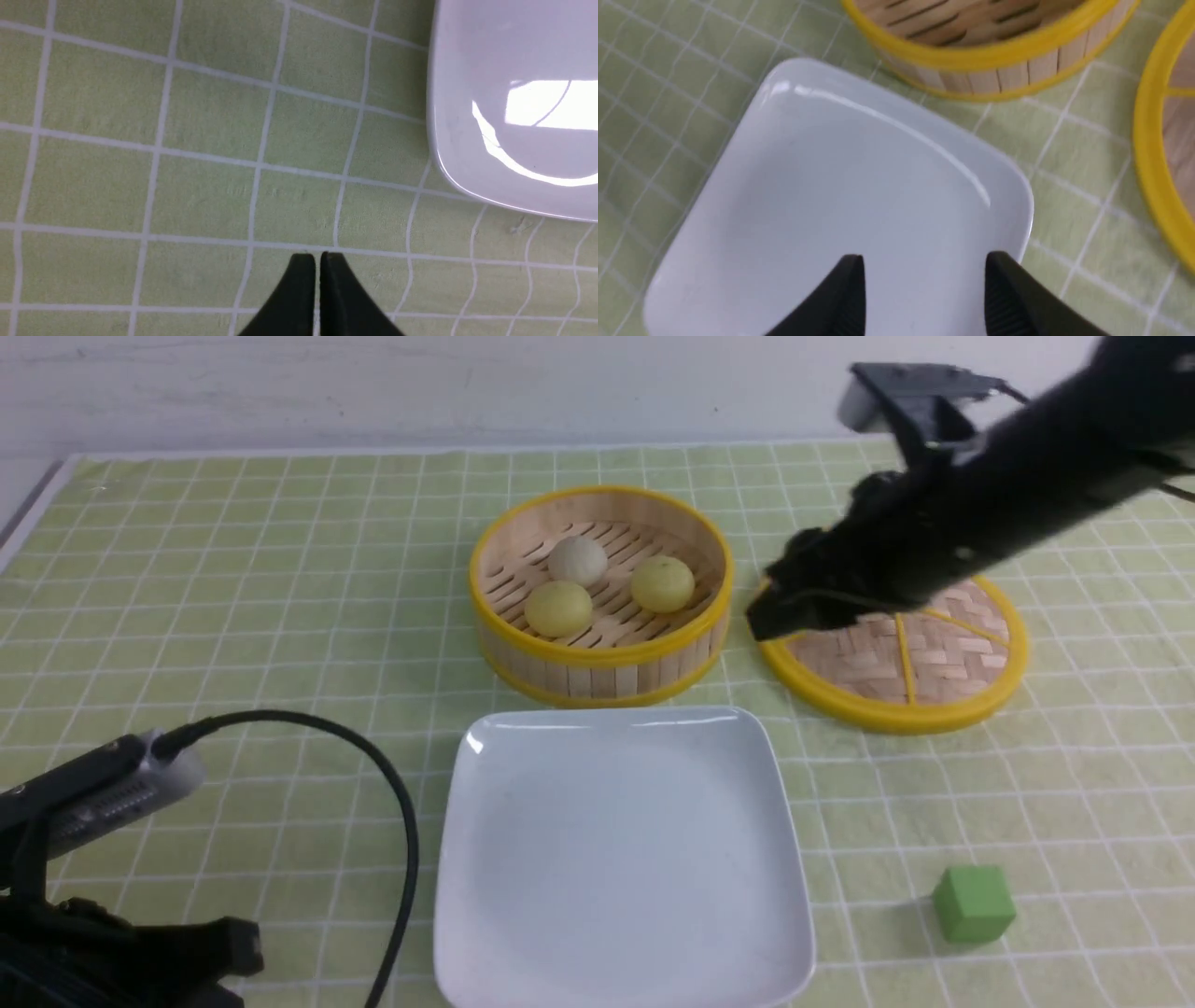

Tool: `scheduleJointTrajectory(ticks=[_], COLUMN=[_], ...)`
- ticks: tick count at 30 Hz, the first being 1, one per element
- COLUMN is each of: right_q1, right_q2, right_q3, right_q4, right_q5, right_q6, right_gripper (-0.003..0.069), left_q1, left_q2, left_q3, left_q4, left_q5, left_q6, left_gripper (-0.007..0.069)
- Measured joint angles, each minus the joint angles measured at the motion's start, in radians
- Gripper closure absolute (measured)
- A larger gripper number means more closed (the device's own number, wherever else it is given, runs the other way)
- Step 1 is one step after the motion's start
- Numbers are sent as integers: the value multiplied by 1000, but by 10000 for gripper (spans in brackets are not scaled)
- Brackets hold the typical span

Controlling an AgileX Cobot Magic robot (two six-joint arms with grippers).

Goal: Put the steamed buns into the plate on the green tablecloth.
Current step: 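Reach toward a bun in the bamboo steamer with the right gripper, then move the steamed bun from the bamboo steamer onto the white plate with the right gripper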

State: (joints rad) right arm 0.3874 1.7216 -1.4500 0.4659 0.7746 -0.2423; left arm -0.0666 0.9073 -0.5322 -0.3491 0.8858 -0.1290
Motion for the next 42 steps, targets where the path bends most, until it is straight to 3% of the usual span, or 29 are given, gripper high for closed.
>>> scheduleJointTrajectory(ticks=[10, 15, 18, 20, 22, 27, 29, 33, 37, 42], right_q1=[39, 39, 39, 39, 39, 39, 39, 53, 120, 181], right_q2=[474, 587, 608, 601, 578, 421, 284, 145, 130, 165], right_q3=[-473, -540, -542, -546, -546, -541, -493, -290, 54, 216], right_q4=[-276, -321, -322, -322, -325, -324, -294, -241, -161, -133], right_q5=[-98, -175, -202, -179, -140, 57, 180, 198, -9, -220], right_q6=[125, 192, 224, 242, 248, 242, 242, 225, 222, 219], right_gripper=[286, 318, 389, 531, 617, 648, 648, 648, 643, 562], left_q1=[0, 0, 0, 0, 0, 0, 0, 0, 0, 0], left_q2=[0, 0, 0, 0, 0, 0, 0, 0, 0, 1], left_q3=[0, 0, 0, 0, 0, 0, 0, 0, 0, 0], left_q4=[16, 18, 18, 19, 19, 22, 23, 23, 25, 25], left_q5=[0, 0, 0, 0, 0, 0, 0, -7, -7, -29], left_q6=[0, 0, 0, 0, 0, 0, 0, 0, 0, 0], left_gripper=[532, 522, 517, 517, 515, 507, 506, 502, 497, 496])
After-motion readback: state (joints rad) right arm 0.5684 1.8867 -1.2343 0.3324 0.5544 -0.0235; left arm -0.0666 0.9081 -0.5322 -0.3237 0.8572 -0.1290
